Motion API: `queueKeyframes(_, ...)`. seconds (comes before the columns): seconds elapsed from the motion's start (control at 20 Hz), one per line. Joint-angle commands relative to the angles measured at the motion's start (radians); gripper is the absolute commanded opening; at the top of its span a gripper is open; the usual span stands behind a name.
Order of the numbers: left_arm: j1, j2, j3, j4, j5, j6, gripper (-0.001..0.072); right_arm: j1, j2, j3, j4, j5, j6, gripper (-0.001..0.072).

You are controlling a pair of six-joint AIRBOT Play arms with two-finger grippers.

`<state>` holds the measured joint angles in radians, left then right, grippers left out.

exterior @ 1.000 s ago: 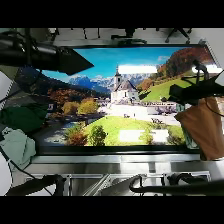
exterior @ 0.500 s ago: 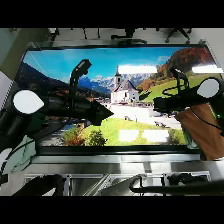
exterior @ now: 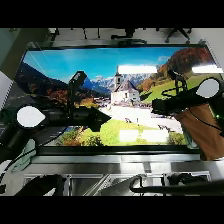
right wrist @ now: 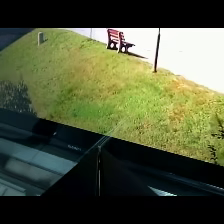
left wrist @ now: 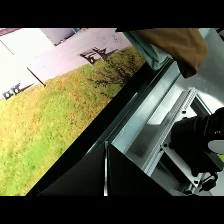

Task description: Fold the shirts.

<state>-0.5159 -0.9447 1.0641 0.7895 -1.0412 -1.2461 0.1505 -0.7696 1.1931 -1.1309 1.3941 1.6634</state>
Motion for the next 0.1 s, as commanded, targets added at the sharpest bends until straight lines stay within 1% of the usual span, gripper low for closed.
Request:
queueKeyframes(0.0, -0.001, 0.007, -0.012, 0.002, 0.024, 0.000, 0.0019, 0.001, 0.000, 0.000, 0.006, 0.005, 0.000, 0.0019)
queueKeyframes(0.05, -0.001, 0.007, -0.012, 0.003, 0.024, 0.000, 0.0019, 0.001, 0.000, 0.000, 0.006, 0.005, 0.000, 0.0019)
